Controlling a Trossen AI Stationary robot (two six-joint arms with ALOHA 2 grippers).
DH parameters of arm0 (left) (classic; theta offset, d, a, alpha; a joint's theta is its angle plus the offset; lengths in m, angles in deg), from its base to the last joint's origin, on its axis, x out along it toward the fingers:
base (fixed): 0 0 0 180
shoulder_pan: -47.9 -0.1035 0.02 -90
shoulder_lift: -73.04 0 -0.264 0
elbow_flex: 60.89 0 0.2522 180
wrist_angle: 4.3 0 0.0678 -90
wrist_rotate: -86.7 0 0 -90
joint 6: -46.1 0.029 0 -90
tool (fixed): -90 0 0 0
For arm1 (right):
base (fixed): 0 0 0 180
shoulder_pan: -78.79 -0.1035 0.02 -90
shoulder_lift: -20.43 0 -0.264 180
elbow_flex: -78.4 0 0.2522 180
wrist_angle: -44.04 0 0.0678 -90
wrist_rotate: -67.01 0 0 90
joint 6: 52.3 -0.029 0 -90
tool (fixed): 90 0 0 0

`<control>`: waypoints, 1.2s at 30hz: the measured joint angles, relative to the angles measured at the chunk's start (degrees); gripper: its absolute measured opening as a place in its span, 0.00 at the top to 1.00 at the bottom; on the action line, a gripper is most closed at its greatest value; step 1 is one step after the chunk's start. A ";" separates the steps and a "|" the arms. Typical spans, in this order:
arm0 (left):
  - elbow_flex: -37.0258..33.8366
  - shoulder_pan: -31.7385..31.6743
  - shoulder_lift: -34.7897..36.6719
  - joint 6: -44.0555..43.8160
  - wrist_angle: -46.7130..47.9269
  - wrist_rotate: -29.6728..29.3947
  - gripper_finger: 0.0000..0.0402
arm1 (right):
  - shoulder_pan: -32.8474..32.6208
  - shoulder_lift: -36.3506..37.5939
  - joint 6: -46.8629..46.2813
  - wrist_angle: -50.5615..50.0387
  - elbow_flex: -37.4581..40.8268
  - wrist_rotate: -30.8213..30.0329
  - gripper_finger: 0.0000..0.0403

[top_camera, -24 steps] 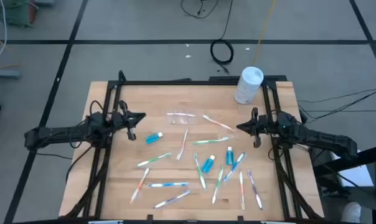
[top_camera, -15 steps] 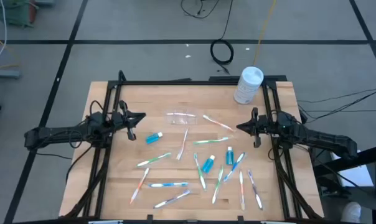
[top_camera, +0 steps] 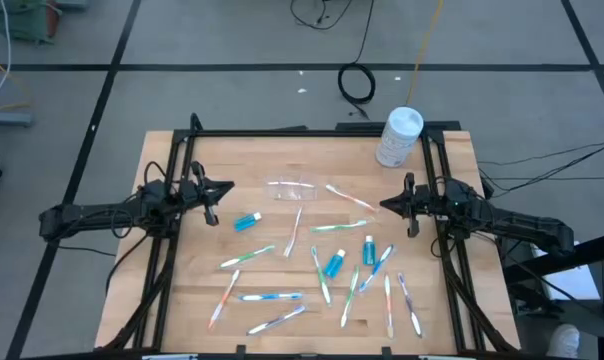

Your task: Pick & Place toothbrushing station

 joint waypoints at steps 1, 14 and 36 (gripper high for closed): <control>0.00 -0.01 0.01 0.06 0.00 0.00 0.92 | 0.01 0.00 0.01 -0.01 0.00 0.00 0.99; 0.00 0.00 0.01 -0.02 0.00 0.00 0.92 | -0.01 0.00 0.01 -0.02 -0.02 0.00 0.99; -0.02 0.00 -0.01 -9.40 4.08 0.12 0.92 | 0.01 -0.02 1.69 5.25 -0.02 -0.02 0.99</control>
